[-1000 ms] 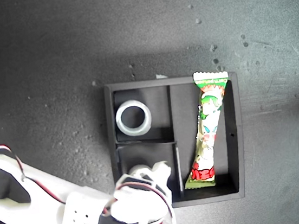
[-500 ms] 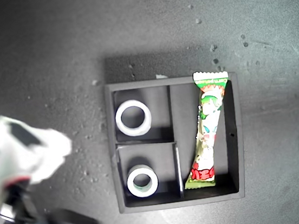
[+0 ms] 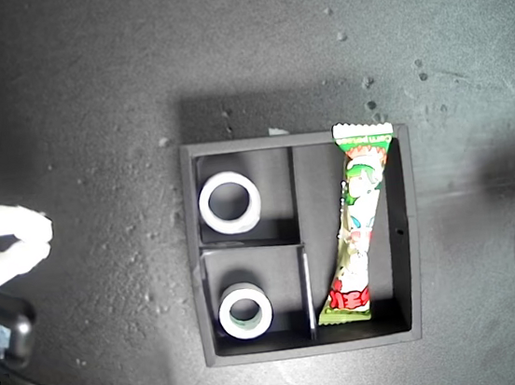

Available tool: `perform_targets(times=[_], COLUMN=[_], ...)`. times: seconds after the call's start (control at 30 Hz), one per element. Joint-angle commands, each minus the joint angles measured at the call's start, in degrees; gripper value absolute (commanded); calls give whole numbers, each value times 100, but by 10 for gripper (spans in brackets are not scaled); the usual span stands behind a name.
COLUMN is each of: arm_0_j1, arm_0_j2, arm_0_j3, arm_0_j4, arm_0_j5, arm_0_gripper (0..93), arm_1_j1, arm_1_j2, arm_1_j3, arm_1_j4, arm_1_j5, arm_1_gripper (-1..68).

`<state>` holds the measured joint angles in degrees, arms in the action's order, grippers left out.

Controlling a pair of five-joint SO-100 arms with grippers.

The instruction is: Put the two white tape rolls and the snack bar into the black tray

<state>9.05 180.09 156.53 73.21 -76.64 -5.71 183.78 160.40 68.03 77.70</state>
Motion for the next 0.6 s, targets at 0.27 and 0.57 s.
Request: perform_targets(times=[0.27, 0.57], arm_0_j1=[369, 378], arm_0_j2=[1380, 1380], arm_0_j3=[1670, 2329], arm_0_j4=[-176, -352], arm_0_j5=[9, -62], arm_0_gripper=[1, 27], arm_1_j1=[44, -97], arm_1_j2=[809, 809], arm_1_j3=[1863, 1863], arm_1_j4=[-360, 325], arm_1_j5=[-220, 299], arm_1_gripper=[-6, -5])
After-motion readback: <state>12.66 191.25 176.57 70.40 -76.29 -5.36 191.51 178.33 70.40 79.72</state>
